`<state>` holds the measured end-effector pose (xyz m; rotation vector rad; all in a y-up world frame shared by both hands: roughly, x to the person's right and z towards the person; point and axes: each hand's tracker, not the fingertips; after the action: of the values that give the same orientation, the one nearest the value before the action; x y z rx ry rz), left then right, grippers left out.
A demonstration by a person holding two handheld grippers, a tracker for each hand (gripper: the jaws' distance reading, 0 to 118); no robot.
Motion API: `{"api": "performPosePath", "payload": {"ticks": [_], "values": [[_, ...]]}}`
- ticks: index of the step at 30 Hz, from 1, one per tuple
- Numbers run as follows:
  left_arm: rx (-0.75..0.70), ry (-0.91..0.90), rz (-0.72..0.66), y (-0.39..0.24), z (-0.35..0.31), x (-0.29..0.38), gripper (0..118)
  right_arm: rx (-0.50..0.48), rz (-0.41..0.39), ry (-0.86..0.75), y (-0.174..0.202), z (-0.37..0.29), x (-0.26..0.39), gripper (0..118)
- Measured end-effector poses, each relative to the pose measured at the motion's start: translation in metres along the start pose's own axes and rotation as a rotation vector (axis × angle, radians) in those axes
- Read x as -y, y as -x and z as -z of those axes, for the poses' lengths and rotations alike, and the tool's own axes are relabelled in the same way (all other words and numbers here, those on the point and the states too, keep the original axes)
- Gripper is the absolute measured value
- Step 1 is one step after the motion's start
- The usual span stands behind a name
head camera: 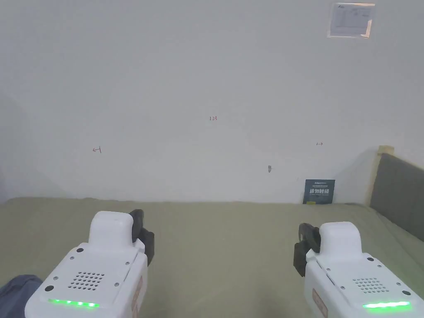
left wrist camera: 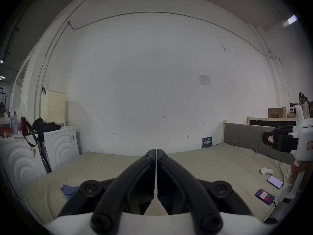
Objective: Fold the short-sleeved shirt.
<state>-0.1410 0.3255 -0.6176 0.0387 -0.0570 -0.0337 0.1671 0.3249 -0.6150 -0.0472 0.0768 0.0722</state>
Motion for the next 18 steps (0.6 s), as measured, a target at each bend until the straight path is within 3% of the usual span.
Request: {"api": "performPosePath", "payload": {"ticks": [7, 14, 18], "values": [[-0.021, 0.009, -0.008, 0.023, -0.01, 0.0, 0, -0.09, -0.006, 0.011, 0.023, 0.0, -0.003, 0], [-0.246, 0.019, 0.033, 0.104, -0.066, 0.002, 0, -0.321, -0.005, 0.015, 0.124, 0.026, 0.005, 0], [-0.39, 0.03, 0.054, 0.149, -0.103, 0.004, 0, -0.448, 0.036, 0.027, 0.176, 0.026, 0.009, 0]]}}
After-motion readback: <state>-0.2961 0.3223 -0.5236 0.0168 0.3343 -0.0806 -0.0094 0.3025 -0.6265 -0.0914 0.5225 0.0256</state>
